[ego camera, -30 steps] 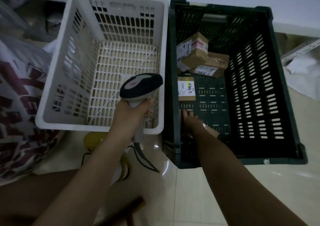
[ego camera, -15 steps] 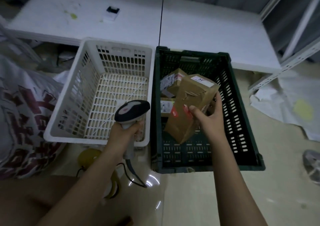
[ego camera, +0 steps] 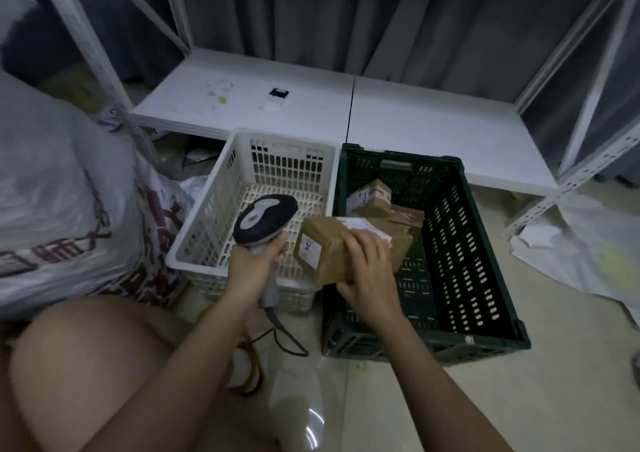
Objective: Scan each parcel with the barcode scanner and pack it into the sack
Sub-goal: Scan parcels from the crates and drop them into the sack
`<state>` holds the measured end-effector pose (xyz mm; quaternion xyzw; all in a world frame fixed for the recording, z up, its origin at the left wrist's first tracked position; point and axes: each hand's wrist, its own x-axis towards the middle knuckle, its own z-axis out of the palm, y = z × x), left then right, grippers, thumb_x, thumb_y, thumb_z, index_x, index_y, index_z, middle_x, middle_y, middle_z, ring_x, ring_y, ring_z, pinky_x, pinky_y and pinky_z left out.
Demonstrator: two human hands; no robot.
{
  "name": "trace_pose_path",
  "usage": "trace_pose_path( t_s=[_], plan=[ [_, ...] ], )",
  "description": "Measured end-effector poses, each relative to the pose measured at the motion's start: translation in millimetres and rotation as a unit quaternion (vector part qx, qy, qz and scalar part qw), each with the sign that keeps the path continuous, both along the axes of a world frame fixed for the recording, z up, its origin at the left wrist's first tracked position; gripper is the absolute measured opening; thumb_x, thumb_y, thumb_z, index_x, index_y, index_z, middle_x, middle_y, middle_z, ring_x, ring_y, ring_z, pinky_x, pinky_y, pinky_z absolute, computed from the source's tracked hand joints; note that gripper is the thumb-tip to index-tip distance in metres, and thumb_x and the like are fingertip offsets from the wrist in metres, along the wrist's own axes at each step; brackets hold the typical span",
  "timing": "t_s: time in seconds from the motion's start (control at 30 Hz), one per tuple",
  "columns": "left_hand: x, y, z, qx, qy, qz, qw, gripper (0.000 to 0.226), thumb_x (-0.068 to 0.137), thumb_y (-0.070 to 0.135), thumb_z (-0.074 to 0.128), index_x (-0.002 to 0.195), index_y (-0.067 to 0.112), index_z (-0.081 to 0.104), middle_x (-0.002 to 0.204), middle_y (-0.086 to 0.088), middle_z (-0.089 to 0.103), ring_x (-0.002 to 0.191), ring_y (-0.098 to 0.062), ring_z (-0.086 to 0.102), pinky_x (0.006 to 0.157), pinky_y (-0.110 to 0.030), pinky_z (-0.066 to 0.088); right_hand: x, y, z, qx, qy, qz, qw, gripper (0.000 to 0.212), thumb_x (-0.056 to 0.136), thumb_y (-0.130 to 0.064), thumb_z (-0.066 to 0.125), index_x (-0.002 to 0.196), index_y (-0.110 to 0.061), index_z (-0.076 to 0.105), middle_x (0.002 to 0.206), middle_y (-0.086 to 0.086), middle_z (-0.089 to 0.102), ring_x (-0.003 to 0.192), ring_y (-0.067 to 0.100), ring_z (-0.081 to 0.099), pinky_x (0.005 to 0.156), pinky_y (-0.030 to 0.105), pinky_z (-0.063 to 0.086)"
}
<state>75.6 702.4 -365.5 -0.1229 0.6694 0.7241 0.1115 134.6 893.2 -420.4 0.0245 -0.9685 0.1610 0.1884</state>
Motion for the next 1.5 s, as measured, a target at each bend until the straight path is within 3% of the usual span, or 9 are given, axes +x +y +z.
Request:
trace_pose_path(
  t_s=[0.2, 0.4, 0.57, 0.63, 0.7, 0.83, 0.93, 1.23, 1.5],
  plan=[
    [13, -14, -23, -0.028, -0.029, -0.056, 0.998, 0.038, 0.082, 0.022, 0.075, 0.118, 0.015, 0.062, 0.110, -0.006, 0.070, 0.103, -0.024, 0.066, 0.095, -0.046, 0.052, 15, -34, -36, 0.087, -0.020, -0.032, 0.996, 0.076, 0.060, -0.043, 0.087, 0.122, -0.021, 0.050, 0.121, 0.010, 0.057, 0.111, 0.027, 0.043, 0.093, 0.047, 0.042],
    [17, -17, -43, -0.010, -0.030, -0.046, 0.998, 0.041, 0.086, 0.015, 0.071, 0.124, 0.013, 0.056, 0.106, 0.000, 0.064, 0.088, -0.010, 0.062, 0.061, -0.014, 0.051, 16, -37, -16, -0.185, 0.006, -0.069, 0.980, 0.021, 0.095, -0.025, 0.056, 0.106, -0.011, 0.066, 0.106, 0.005, 0.066, 0.101, 0.024, 0.058, 0.086, 0.041, 0.048],
    [11, -22, -54, -0.011, -0.039, -0.058, 0.997, 0.044, 0.086, 0.015, 0.070, 0.128, 0.011, 0.056, 0.112, -0.003, 0.064, 0.088, -0.009, 0.059, 0.058, -0.012, 0.047, -11, -9, 2, -0.122, -0.097, -0.275, 0.949, 0.057, 0.084, -0.037, 0.067, 0.134, -0.019, 0.047, 0.145, 0.011, 0.035, 0.135, 0.032, 0.024, 0.109, 0.048, 0.022],
    [8, -25, -57, 0.000, -0.047, -0.065, 0.997, 0.042, 0.087, 0.014, 0.069, 0.127, 0.011, 0.056, 0.109, -0.003, 0.065, 0.087, -0.008, 0.060, 0.055, -0.010, 0.048, -20, 1, 7, -0.207, -0.169, -0.322, 0.908, 0.090, 0.075, -0.046, 0.075, 0.147, -0.026, 0.025, 0.156, 0.009, 0.015, 0.143, 0.031, 0.009, 0.115, 0.052, 0.013],
    [6, -27, -59, 0.009, -0.056, -0.067, 0.996, 0.041, 0.087, 0.014, 0.069, 0.126, 0.011, 0.057, 0.105, -0.001, 0.065, 0.089, -0.011, 0.061, 0.060, -0.014, 0.050, -24, 10, 12, -0.380, -0.189, -0.330, 0.843, 0.104, 0.073, -0.041, 0.081, 0.151, -0.027, 0.014, 0.155, 0.009, 0.019, 0.140, 0.033, 0.023, 0.112, 0.052, 0.027],
    [3, -30, -67, 0.026, -0.068, -0.057, 0.996, 0.044, 0.086, 0.015, 0.071, 0.127, 0.013, 0.056, 0.115, -0.004, 0.064, 0.101, -0.018, 0.060, 0.084, -0.029, 0.047, -17, 10, 15, -0.611, -0.181, -0.314, 0.704, 0.055, 0.091, -0.028, 0.064, 0.138, -0.023, 0.037, 0.130, 0.005, 0.051, 0.097, 0.017, 0.057, 0.084, 0.037, 0.051],
    [4, -31, -67, 0.035, -0.072, -0.055, 0.995, 0.041, 0.086, 0.015, 0.070, 0.125, 0.015, 0.057, 0.111, -0.002, 0.065, 0.094, -0.012, 0.061, 0.079, -0.025, 0.048, -11, 12, 8, -0.644, -0.196, -0.286, 0.682, 0.034, 0.097, -0.029, 0.050, 0.129, -0.031, 0.039, 0.118, 0.002, 0.052, 0.099, 0.018, 0.055, 0.083, 0.040, 0.054],
    [8, -33, -66, 0.026, -0.070, -0.070, 0.995, 0.042, 0.086, 0.017, 0.071, 0.126, 0.015, 0.057, 0.109, 0.001, 0.065, 0.093, -0.007, 0.061, 0.076, -0.022, 0.047, 1, 7, -8, -0.686, -0.190, -0.280, 0.644, 0.057, 0.084, -0.037, 0.070, 0.128, -0.037, 0.034, 0.132, 0.006, 0.053, 0.116, 0.027, 0.057, 0.097, 0.049, 0.050],
    [14, -38, -66, 0.007, -0.067, -0.078, 0.995, 0.048, 0.082, 0.022, 0.075, 0.127, 0.013, 0.059, 0.116, -0.009, 0.067, 0.106, -0.026, 0.063, 0.092, -0.039, 0.052, 6, 2, -2, -0.736, -0.126, -0.244, 0.619, 0.047, 0.086, -0.008, 0.067, 0.117, -0.034, 0.043, 0.130, 0.010, 0.049, 0.111, 0.031, 0.059, 0.090, 0.044, 0.055]
  ],
)
